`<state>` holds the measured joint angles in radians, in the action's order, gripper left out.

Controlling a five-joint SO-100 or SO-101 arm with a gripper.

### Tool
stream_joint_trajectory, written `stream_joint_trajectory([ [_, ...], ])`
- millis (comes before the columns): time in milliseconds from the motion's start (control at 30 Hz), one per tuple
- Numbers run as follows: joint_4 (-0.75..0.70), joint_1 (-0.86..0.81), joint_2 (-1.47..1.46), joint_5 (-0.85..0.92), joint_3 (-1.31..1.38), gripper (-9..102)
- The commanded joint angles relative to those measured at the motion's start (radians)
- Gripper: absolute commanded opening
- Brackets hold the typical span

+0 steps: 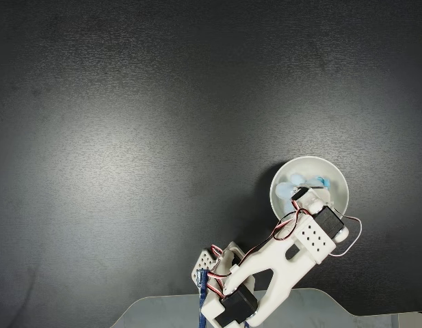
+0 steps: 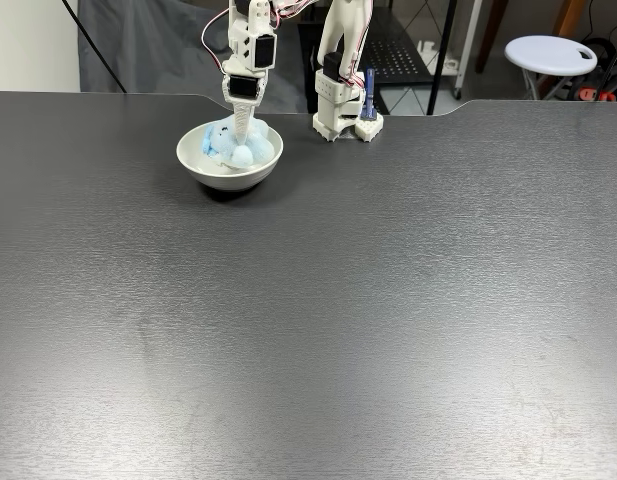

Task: Grasp a skyblue doll and put it in the white bowl.

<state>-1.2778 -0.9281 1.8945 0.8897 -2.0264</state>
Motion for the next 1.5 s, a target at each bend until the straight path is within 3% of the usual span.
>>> stream_joint_trajectory([
  [0,-0.005,-0.003,0.071,-0.003,0.014,3],
  [433,-0.006,-0.002,0.071,0.006,0.012,45],
  [733,0.006,-0.006,0.092,-0.006,0.054,48],
  [867,0.009,0.003,0.230,-0.051,0.273,48],
  [967,0.006,0.031,0.295,-0.201,0.465,48],
  [1233,-0.005,0.407,0.334,-0.634,0.839,48],
  [1367,-0.005,0.672,0.396,-0.712,0.911,48],
  [1467,-0.008,0.776,0.434,-0.719,0.907,48],
])
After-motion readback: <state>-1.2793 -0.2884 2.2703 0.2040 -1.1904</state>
